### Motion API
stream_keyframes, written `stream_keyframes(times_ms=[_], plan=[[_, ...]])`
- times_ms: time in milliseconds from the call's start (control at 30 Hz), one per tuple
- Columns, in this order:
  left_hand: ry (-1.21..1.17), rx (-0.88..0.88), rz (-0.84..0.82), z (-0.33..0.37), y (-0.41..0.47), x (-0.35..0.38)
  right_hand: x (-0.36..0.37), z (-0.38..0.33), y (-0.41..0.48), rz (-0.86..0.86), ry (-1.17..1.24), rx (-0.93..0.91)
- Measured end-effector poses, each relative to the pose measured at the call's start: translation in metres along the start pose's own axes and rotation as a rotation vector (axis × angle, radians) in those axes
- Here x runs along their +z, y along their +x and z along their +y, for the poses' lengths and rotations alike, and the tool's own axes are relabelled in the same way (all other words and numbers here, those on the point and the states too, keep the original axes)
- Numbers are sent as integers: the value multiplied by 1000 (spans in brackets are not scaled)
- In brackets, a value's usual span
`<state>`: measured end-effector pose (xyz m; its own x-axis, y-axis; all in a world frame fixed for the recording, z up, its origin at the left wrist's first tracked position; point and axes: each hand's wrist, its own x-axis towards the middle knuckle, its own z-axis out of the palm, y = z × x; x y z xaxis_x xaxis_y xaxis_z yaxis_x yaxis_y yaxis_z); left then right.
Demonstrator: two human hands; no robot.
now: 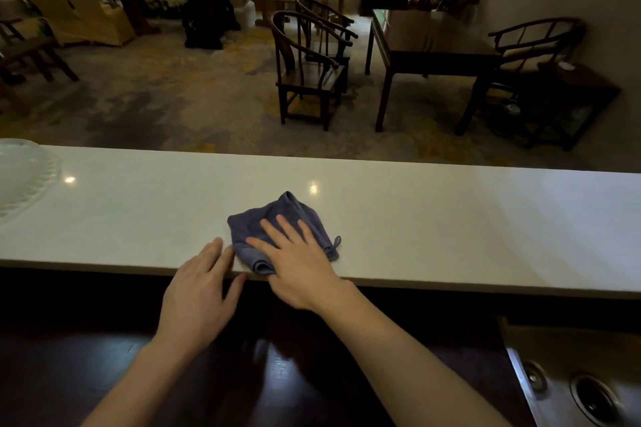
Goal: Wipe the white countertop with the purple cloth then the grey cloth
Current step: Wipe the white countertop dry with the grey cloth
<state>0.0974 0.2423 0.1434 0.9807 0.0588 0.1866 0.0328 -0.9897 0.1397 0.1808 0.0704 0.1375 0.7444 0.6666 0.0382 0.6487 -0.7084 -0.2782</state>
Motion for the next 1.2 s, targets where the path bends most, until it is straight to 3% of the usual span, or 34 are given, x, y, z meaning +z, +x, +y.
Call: stream_keyframes(times_ms=[367, 733, 967, 1100, 1200], plan=[[-36, -54, 14, 8, -6, 4, -16, 56, -74, 123, -97, 74], [-60, -36, 7, 10, -13, 6, -37, 109, -129, 257, -168, 580], [-69, -35, -17, 10, -12, 3, -44, 84, -68, 166, -49, 797], [-80, -16, -29, 7, -10, 4, -49, 75, -26, 89, 8, 784], [-81, -13, -27, 6, -8, 4, -43, 60, -1, 22, 17, 638]])
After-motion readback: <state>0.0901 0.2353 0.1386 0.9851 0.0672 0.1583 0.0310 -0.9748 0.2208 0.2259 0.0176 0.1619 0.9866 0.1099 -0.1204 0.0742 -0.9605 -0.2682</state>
